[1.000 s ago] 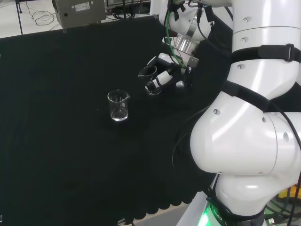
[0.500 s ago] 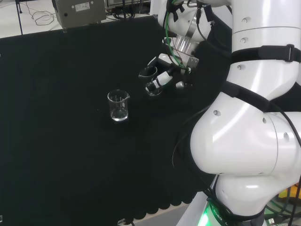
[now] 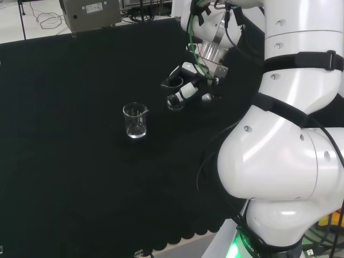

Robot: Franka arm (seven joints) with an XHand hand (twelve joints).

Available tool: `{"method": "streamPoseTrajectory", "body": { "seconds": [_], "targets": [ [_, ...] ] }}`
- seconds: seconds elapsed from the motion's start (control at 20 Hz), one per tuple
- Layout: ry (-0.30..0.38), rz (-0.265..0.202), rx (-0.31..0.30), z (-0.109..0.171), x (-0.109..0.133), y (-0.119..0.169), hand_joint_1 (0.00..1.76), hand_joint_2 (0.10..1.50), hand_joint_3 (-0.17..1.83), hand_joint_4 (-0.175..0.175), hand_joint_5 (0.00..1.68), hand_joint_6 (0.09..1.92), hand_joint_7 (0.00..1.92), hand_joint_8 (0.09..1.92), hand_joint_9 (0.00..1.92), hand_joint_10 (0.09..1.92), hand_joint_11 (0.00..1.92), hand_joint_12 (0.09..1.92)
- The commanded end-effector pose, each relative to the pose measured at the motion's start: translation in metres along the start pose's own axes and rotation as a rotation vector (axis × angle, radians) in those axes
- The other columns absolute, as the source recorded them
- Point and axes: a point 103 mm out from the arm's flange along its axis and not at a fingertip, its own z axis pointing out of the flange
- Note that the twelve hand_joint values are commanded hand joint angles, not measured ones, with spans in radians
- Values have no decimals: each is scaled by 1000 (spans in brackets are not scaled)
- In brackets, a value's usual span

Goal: Place the beaker back on the table.

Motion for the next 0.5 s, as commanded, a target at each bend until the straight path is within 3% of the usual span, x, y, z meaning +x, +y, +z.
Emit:
{"method": "streamPoseTrajectory", "body": {
  "seconds": [0.05,0.3,0.5],
  "targets": [
    [-46,-14,15,-5,5,1,1117,959,-105,-13,878,768,770,658,1069,87,519,1251],
    [-66,-3,26,-7,8,2,1057,929,-174,-23,641,813,630,670,946,87,327,1321],
    [-69,20,37,-6,8,2,1028,911,-175,-28,564,806,587,668,913,87,283,1331]
  ]
}}
